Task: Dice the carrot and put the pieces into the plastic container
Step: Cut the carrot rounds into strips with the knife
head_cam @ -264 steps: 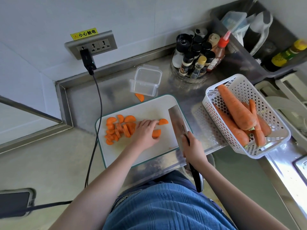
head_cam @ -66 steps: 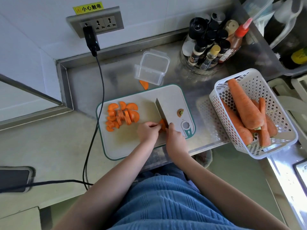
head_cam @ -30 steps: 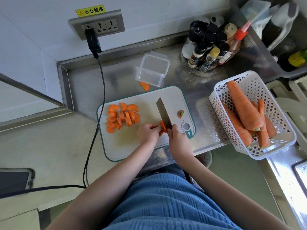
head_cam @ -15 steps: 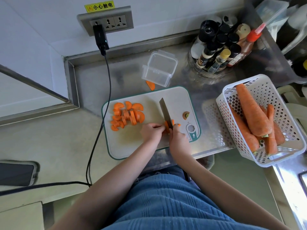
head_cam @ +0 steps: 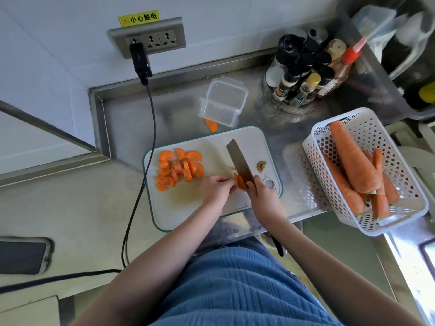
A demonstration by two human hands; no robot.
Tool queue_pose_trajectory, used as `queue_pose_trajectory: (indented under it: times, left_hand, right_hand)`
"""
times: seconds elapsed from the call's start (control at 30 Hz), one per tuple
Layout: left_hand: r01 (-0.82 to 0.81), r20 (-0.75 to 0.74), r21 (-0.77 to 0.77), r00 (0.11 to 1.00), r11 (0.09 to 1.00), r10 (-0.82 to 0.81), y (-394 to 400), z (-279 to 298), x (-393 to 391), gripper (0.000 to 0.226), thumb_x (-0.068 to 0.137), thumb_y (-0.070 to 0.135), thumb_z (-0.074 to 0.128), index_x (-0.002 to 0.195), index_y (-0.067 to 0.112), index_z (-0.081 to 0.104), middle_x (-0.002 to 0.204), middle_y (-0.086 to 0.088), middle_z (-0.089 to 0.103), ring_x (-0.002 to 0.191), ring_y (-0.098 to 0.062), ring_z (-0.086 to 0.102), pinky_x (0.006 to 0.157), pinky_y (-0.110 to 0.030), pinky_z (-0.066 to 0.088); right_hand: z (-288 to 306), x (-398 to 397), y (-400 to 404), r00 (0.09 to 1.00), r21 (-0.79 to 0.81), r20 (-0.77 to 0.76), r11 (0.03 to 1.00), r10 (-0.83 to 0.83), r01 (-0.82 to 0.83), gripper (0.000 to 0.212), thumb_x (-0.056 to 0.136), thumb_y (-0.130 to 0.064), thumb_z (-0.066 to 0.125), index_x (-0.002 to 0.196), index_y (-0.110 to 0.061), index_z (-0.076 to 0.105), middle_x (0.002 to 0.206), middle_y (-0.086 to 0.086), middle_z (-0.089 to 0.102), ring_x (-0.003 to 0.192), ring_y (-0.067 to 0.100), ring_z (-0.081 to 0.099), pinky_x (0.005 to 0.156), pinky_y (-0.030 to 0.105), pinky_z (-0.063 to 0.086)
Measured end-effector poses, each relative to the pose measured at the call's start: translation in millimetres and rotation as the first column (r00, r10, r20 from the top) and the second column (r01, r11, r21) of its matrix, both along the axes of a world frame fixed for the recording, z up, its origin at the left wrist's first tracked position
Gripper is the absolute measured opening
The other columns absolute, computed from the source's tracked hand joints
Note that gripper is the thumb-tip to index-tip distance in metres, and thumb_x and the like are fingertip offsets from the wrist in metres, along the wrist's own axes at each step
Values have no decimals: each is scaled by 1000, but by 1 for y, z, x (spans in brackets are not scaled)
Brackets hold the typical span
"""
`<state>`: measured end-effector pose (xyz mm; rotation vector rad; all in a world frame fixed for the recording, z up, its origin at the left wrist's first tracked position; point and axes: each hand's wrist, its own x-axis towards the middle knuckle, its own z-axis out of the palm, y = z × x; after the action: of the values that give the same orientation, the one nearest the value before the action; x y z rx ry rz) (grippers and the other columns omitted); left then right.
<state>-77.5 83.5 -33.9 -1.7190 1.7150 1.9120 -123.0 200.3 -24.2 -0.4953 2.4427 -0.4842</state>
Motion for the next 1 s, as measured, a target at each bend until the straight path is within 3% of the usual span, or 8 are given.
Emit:
queue_pose_trajectory:
  times: [0.07, 0.2, 0.33, 0.5, 0.57, 0.7, 0.83, 1.0]
  left_hand:
    - [-32, -13, 33, 999, 999, 32, -2, -2, 0, 11, 77, 7, 67, 67, 8, 69, 62, -5, 67, 52, -6, 61, 52, -13, 47]
    - [-61, -50, 80, 997, 995, 66, -4, -7, 3, 17, 79, 14, 69, 61, 14, 70, 68, -10, 71, 73, -27, 70, 76, -38, 58]
    - [-22, -84, 113, 996, 993, 32, -4, -6, 3, 10, 74, 23, 76, 69, 14, 73, 72, -9, 72, 75, -24, 71, 78, -37, 57]
    - [94, -61, 38, 994, 995, -92, -3, -2, 3, 6, 76, 13, 77, 74, 15, 70, 66, 0, 68, 65, -14, 64, 62, -21, 52]
    - [141, -43, -48, 989, 989, -143, -3, -3, 5, 10, 75, 13, 77, 71, 18, 70, 65, 3, 67, 64, -15, 64, 68, -26, 55]
    - [172, -5, -67, 985, 983, -172, -5, -6, 4, 21, 72, 16, 78, 63, 25, 62, 64, 3, 66, 69, -19, 66, 74, -32, 55]
    - [230, 61, -153, 973, 961, -223, 0, -7, -1, 13, 71, 19, 77, 65, 18, 65, 65, 2, 64, 68, -15, 63, 59, -20, 45]
    - [135, 115, -63, 985, 989, -127, 3, -8, -9, 14, 68, 20, 77, 72, 10, 69, 71, -6, 70, 73, -18, 67, 64, -27, 53]
  right_hand:
    - [0, 1, 2, 1000, 3, -8, 1000, 5, -5, 30, 103, -37, 26, 102, -12, 43, 80, 14, 59, 70, 33, 58, 57, 36, 44]
    - [0, 5, -3, 1000, -6, -2, 1000, 0, 0, 29, 103, -36, 26, 104, -13, 43, 74, 11, 57, 68, 33, 59, 56, 37, 45]
    - [-2, 9, -4, 1000, -40, 10, 999, -21, 21, 24, 103, -36, 27, 95, -17, 38, 72, 9, 57, 66, 31, 58, 57, 37, 45]
    - [-6, 11, -4, 998, -46, 13, 997, -58, 59, 27, 103, -35, 26, 104, -13, 41, 77, 11, 60, 68, 31, 59, 60, 40, 49]
    - [-9, 12, -6, 999, -2, 8, 999, -39, 39, 29, 104, -36, 24, 112, -12, 39, 75, 11, 59, 67, 30, 59, 58, 38, 47]
    - [-13, 17, -10, 1000, 61, -11, 998, -26, 27, 34, 103, -35, 22, 124, -10, 33, 76, 12, 57, 72, 33, 62, 58, 38, 47]
    - [-13, 12, -13, 1000, 51, -1, 998, -28, 28, 26, 104, -34, 24, 111, -11, 36, 83, 15, 61, 77, 34, 61, 64, 41, 49]
    - [-10, 4, -10, 996, -44, 45, 996, -72, 74, 22, 104, -32, 31, 97, -13, 38, 79, 11, 57, 72, 31, 56, 60, 34, 39]
